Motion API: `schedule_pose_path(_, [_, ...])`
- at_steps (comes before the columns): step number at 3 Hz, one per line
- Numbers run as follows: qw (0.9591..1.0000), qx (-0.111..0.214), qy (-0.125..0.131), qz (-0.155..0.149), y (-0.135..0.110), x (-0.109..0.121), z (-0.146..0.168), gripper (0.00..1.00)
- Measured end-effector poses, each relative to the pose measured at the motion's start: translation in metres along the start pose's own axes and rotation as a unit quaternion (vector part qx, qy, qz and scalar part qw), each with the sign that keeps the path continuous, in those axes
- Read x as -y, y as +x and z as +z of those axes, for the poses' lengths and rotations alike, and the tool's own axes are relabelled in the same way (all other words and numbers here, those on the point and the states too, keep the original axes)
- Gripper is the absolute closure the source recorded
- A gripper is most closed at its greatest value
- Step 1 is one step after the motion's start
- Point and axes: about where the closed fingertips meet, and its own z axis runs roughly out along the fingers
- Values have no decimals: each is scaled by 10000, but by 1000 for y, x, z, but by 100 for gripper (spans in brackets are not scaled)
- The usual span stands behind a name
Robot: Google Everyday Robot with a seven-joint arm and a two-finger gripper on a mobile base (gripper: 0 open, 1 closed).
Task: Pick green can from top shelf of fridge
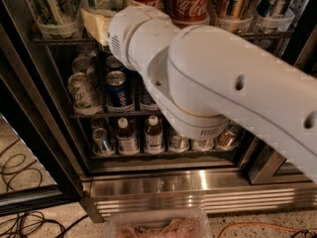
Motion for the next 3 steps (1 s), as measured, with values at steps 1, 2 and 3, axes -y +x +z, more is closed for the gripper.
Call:
schedule_pose_path(1, [9964, -295, -799, 59, 16, -37, 1, 100])
schedule_pose_path(2, [9939, -307, -1060, 19, 14, -40, -1, 100])
schedule_pose_path(3, [9939, -307, -1061, 19, 14, -40, -1, 100])
